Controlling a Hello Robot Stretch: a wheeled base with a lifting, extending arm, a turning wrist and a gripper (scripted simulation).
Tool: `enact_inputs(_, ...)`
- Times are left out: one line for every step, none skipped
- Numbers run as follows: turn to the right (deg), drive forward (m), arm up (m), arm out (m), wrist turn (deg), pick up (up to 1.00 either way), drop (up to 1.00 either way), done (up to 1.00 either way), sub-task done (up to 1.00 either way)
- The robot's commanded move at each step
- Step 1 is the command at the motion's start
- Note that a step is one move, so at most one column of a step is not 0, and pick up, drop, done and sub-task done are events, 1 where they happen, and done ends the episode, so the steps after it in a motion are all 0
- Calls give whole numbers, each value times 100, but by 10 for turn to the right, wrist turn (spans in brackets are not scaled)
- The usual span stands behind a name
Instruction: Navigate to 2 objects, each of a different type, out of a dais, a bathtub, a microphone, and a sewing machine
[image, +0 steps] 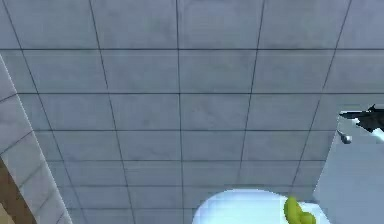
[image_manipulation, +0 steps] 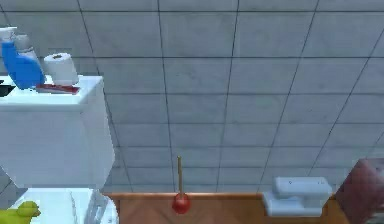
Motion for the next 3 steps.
enact_inputs(-450, 0, 0, 0, 0, 0, 0, 0, 0)
enact_inputs(-420, 0, 0, 0, 0, 0, 0, 0, 0)
enact_inputs(0, 15, 0, 0, 0, 0, 0, 0, 0)
